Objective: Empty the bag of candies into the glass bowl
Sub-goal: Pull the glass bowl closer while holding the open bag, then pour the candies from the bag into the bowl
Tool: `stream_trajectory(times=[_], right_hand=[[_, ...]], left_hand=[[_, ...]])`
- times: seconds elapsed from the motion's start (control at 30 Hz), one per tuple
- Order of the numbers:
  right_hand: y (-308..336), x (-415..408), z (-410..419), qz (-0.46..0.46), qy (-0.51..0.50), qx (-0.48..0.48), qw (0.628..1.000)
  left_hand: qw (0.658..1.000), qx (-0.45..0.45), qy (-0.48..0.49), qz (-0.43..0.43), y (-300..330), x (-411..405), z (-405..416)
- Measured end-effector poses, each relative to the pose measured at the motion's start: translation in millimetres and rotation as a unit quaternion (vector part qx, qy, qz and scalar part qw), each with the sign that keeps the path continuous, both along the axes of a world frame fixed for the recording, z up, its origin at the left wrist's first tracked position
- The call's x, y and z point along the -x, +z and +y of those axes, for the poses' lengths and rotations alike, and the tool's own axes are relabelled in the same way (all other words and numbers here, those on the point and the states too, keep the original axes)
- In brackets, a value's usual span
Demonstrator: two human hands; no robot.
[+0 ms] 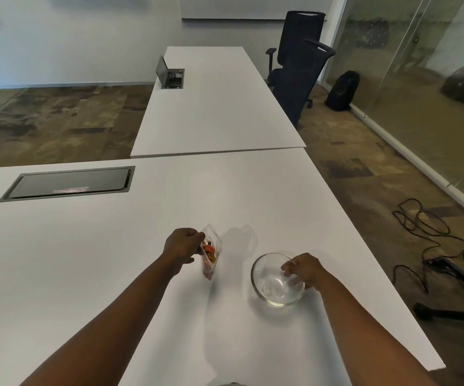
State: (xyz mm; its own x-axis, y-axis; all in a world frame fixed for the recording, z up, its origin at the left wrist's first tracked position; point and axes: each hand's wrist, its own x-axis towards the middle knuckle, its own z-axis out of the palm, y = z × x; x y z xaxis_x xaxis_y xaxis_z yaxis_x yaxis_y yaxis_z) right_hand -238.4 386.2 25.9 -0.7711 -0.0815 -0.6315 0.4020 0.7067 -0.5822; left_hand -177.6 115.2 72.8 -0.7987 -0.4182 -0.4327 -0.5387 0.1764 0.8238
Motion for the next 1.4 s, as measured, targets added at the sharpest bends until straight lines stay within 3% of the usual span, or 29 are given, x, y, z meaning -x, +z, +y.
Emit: stream_trajectory(times=[0.3, 0.47, 0.67, 0.73, 0.8, 0.87, 0.9, 0.97, 1.07, 1.17, 1.4], right_hand=[[-4.4, -4.5, -54.0, 0.025, -0.058, 0.062, 0.996], [-9.0, -4.9, -62.3, 0.037, -0.066, 0.029, 0.997], [-11.9, 3.7, -61.6, -0.012, -0.066, 0.036, 0.997], [-6.3, 8.7, -61.9, 0.035, -0.011, -0.023, 0.999], [-4.4, 15.0, -62.0, 0.166, 0.022, -0.052, 0.985], [0.9, 19.3, -64.8, 0.281, 0.0, 0.049, 0.959], [4.9, 22.2, -66.7, 0.282, -0.013, 0.129, 0.951], [15.2, 26.0, -68.8, 0.153, -0.036, 0.313, 0.937], [24.0, 25.0, -65.9, -0.104, -0.039, 0.497, 0.861], [18.9, 21.5, -60.9, -0.145, -0.02, 0.558, 0.817], [13.0, 20.6, -39.2, -0.024, -0.019, 0.363, 0.931]], left_hand=[[0.999, -0.011, 0.032, 0.026, 10.0, 1.9, -13.6], [0.999, -0.006, 0.026, 0.044, 11.6, 4.3, -15.9], [0.997, -0.015, 0.016, 0.075, 18.3, 12.9, -10.5], [0.996, -0.024, 0.005, 0.085, 23.8, 17.3, -7.0], [0.995, -0.038, -0.01, 0.096, 30.9, 21.8, -2.7], [0.99, -0.071, -0.03, 0.118, 38.5, 26.0, 1.7], [0.986, -0.095, -0.045, 0.129, 42.7, 27.6, 3.5], [0.976, -0.144, -0.081, 0.144, 50.8, 30.1, 6.7], [0.955, -0.217, -0.128, 0.159, 55.8, 31.7, 10.1], [0.948, -0.221, -0.173, 0.152, 51.1, 31.6, 15.1], [0.979, -0.048, -0.186, 0.066, 17.1, 16.7, 14.7]])
